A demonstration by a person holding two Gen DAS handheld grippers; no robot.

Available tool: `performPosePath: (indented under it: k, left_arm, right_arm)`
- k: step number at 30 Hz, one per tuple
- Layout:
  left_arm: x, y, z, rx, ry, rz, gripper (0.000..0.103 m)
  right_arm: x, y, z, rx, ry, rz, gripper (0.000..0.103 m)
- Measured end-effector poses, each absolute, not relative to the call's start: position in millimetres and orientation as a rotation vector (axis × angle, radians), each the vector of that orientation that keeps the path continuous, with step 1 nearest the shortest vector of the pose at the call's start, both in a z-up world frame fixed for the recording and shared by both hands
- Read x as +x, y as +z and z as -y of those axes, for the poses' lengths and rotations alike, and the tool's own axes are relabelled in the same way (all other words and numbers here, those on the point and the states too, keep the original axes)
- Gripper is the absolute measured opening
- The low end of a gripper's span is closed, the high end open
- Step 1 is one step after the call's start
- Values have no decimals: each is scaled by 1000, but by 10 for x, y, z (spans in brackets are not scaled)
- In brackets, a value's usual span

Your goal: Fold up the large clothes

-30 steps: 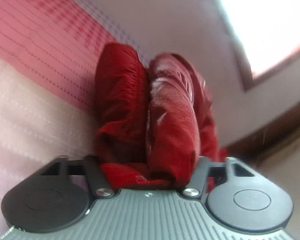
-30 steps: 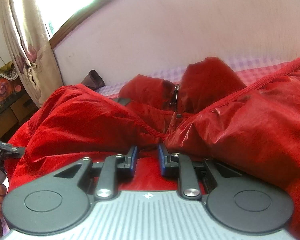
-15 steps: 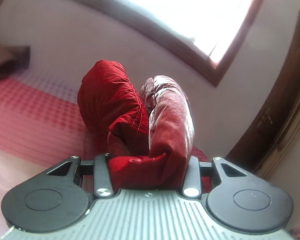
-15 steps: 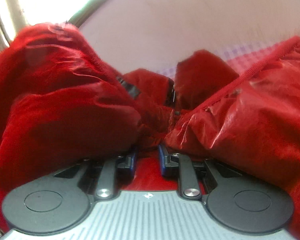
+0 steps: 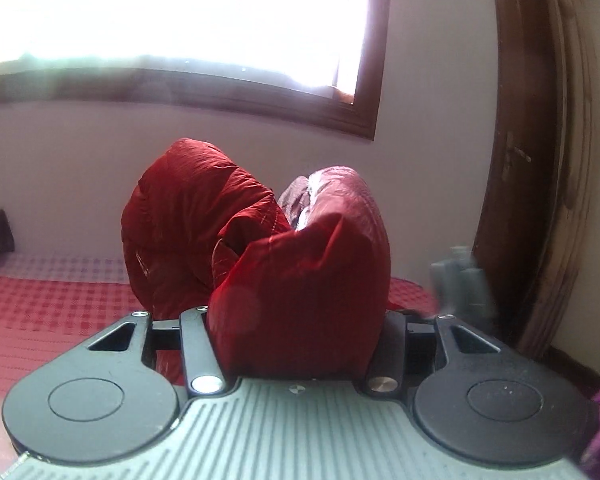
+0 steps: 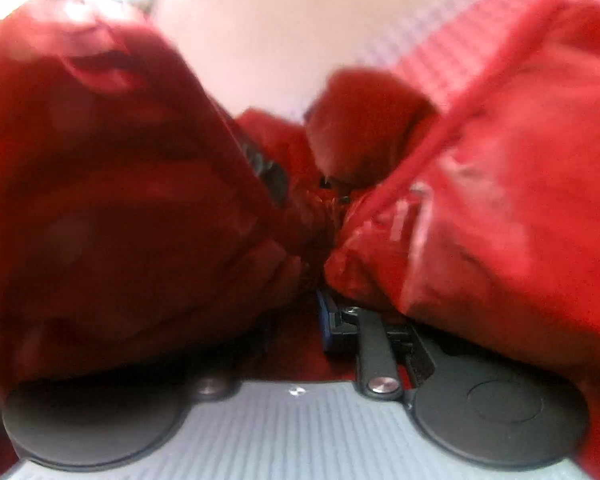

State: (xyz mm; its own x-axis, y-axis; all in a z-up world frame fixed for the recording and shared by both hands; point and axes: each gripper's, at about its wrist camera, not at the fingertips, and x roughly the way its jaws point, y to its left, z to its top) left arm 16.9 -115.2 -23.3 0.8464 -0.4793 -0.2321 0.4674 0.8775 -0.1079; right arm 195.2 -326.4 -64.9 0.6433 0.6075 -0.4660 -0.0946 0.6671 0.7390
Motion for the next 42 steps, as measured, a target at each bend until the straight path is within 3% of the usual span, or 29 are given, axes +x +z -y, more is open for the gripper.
performPosePath:
  k: [6,13,16,17,18,19,29,31,32,33,36,38,42]
  left_arm:
    - [183,-297,1304,-44,-535,-267,48]
    - [32,-635,1953,113,-623,-221,59]
    - [-27,-780,2147,149,-645,-198,65]
    - [-48,-817,2190,152,-652,-196,69]
    - [-65,-843,2226,159,-657,-193,70]
    - [-89,-870,2264,171,-660,-188,71]
    - [-294,-1105,2510,309,-672,-146,85]
    - [-308,-1133,2542,342,-676,-140,88]
    - [-302,-1124,2575,355,-677,-134,88]
    - [-301,-1119,2556,360,-680,-131,88]
    - [-323,-1035,2393,300,-714,-150,92]
    - [-401,-947,2237,239,-710,-142,103]
    - [-553,-807,1943,145,-723,-108,103]
  right_arm:
    - [1375,-542,3834,705,428,-639,28]
    - [933,-578,4787,934,357,-457,31]
    - [854,-475,5079,992,359,-428,63]
    - [866,-427,5117,996,380,-439,79]
    - [875,-385,5098,988,396,-455,87]
    - [921,-324,5051,967,399,-476,87]
    - [1542,235,4345,538,371,-727,88]
    - [1550,318,4203,387,345,-730,78]
    - [1568,345,4126,291,324,-730,58]
    - [1494,405,4095,242,316,-727,48]
    - [1290,382,4058,125,327,-675,39]
    - [1160,287,4124,141,313,-652,38]
    - [1013,143,4375,257,305,-611,34]
